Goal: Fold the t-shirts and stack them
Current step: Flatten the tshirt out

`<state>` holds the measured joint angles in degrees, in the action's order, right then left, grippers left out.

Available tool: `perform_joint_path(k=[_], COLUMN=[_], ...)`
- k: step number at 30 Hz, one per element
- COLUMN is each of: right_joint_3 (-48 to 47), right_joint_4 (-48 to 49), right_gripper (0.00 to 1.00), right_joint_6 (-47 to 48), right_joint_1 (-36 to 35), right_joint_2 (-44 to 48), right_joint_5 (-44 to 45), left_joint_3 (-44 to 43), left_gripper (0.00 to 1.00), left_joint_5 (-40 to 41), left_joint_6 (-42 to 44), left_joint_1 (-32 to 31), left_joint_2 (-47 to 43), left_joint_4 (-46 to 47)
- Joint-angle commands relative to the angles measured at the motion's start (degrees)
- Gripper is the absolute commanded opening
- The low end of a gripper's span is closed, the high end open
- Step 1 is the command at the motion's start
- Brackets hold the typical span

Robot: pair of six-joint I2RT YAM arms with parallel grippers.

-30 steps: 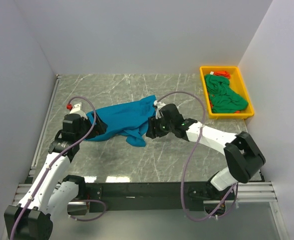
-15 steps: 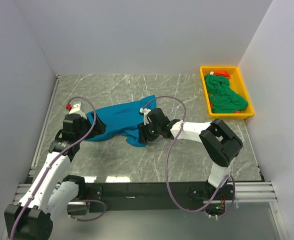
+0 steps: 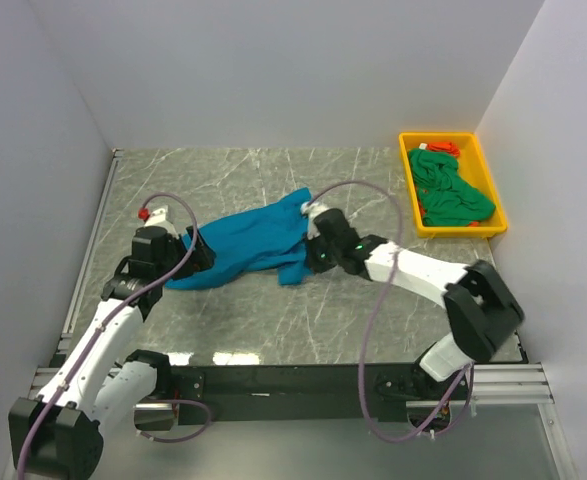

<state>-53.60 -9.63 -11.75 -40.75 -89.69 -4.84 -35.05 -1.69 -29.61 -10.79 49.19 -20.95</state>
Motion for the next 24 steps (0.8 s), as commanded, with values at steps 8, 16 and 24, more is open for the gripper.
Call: perform_joint_path(k=[8, 16, 24], right_joint_3=[2.62, 5.96, 8.07], right_joint_4=[-10.15, -8.21, -7.16], right_gripper=[0.0, 0.0, 0.0], right_joint_6=[-4.86, -6.0, -6.71], right_joint_1=[9.37, 9.99, 10.25], right_joint_2=[13.92, 16.21, 17.79], right_joint_5=[13.37, 11.44, 10.12], left_joint_3=[-3.8, -9.33, -21.72], left_gripper=[0.93, 0.86, 0.78], left_joint_5=[9.15, 26.55, 41.67], left_joint_6=[-4.14, -10.29, -13.63], left_joint_1=[-21.52, -46.92, -56.18], left_joint_2=[4.77, 17.85, 39.99], left_joint_4=[-2.25, -3.65, -12.52])
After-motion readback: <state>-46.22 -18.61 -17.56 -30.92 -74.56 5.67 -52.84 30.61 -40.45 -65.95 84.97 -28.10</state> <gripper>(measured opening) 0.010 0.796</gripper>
